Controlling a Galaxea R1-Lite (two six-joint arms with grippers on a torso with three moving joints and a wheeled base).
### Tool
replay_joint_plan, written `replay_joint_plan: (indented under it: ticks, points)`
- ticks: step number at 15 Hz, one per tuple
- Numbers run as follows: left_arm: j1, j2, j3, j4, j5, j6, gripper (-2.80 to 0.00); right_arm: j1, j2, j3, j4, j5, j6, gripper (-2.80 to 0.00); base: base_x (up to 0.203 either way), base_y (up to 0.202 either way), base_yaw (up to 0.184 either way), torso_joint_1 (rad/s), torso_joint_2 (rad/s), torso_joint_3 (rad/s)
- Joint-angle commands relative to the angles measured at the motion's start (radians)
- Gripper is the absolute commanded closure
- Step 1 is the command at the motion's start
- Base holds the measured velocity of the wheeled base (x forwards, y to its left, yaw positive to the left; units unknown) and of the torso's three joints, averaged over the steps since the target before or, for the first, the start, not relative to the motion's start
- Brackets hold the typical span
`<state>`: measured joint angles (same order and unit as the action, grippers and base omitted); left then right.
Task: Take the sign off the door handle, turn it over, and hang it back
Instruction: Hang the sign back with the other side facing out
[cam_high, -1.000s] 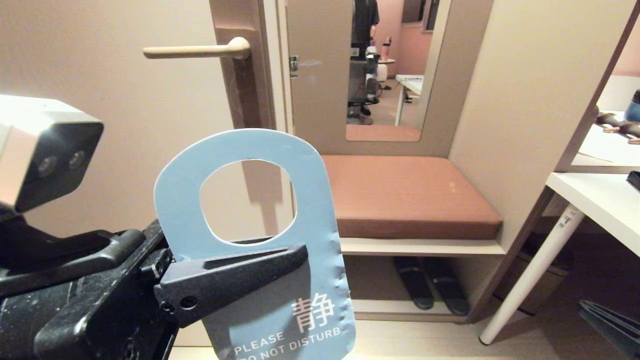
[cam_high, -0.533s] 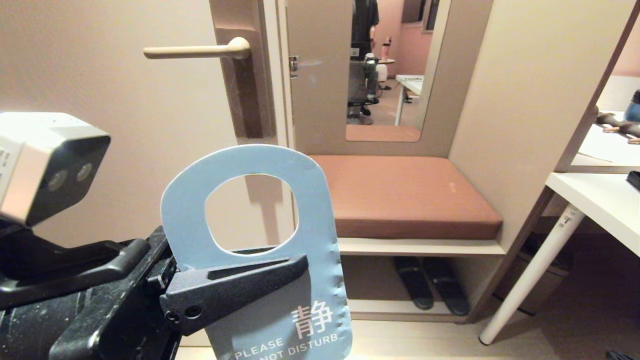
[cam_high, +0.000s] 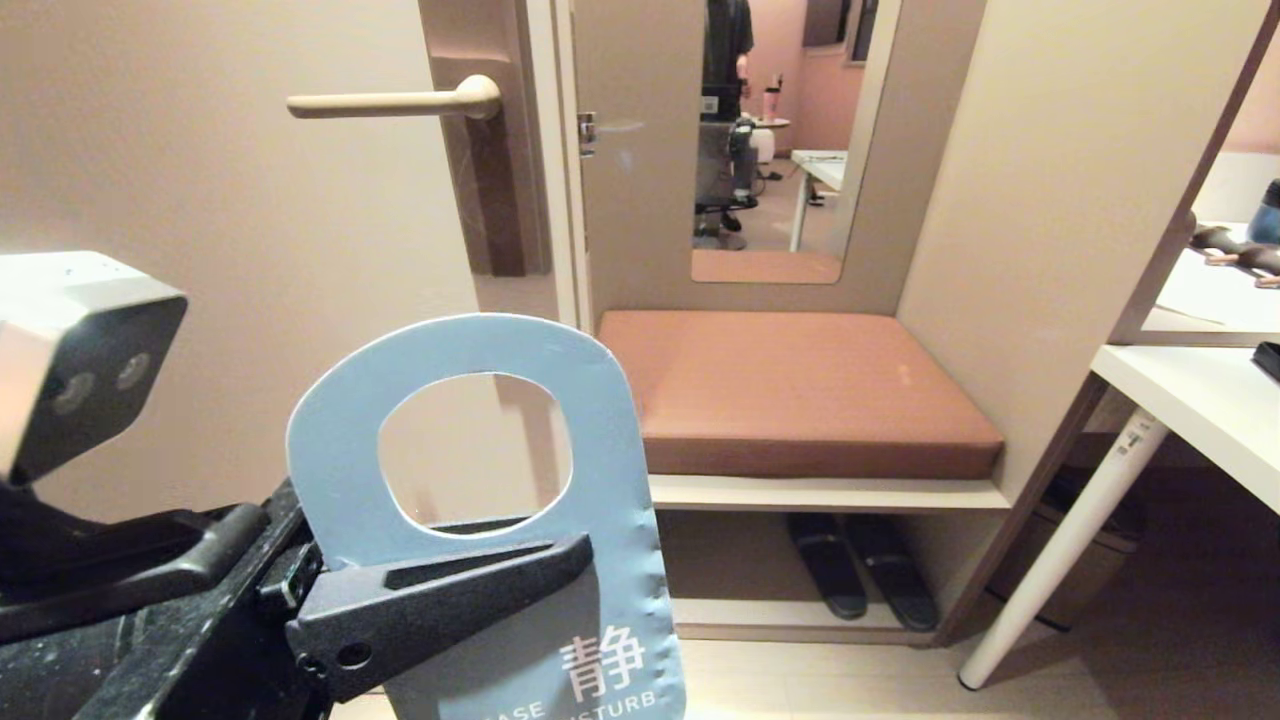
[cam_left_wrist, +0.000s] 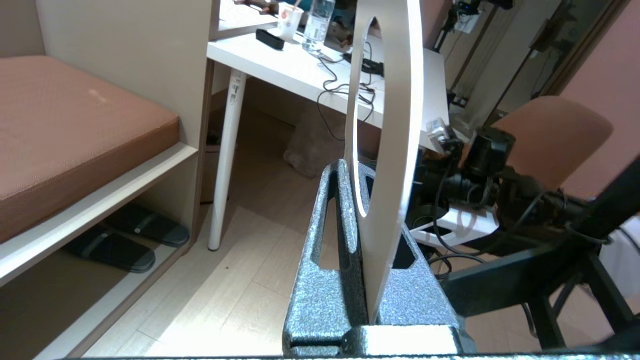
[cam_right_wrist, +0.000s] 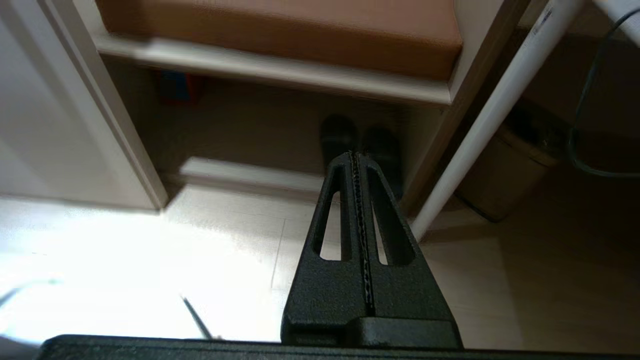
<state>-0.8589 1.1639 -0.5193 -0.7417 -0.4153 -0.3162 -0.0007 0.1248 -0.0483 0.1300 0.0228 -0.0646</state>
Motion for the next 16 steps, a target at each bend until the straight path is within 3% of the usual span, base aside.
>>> replay_joint_plan:
  ticks: [1, 5, 9, 13, 16]
  points:
    - [0.005, -0.042, 0.016, -0.003, 0.005, -0.002, 0.00, 0.003, -0.087, -0.005, 0.006, -0.003, 0.005, 0.00, 0.000, 0.000, 0.000, 0.000, 0.00, 0.000]
    - [0.056, -0.080, 0.021, -0.002, 0.078, 0.011, 0.00, 0.004, -0.125, -0.004, 0.005, -0.007, 0.032, 0.00, 0.000, 0.000, 0.000, 0.000, 0.00, 0.000]
    - [0.162, -0.099, 0.021, -0.001, 0.086, 0.053, 0.00, 0.004, -0.125, -0.002, 0.004, -0.007, 0.034, 0.00, 0.000, 0.000, 0.000, 0.000, 0.00, 0.000]
    - [0.185, -0.121, 0.021, 0.004, 0.091, 0.054, 0.00, 0.004, -0.125, -0.002, 0.002, -0.007, 0.034, 0.00, 0.000, 0.000, 0.000, 0.000, 0.00, 0.000]
    - [0.193, -0.122, 0.019, 0.005, 0.153, 0.089, 0.00, 0.004, -0.125, -0.002, 0.002, -0.007, 0.034, 0.00, 0.000, 0.000, 0.000, 0.000, 0.00, 0.000]
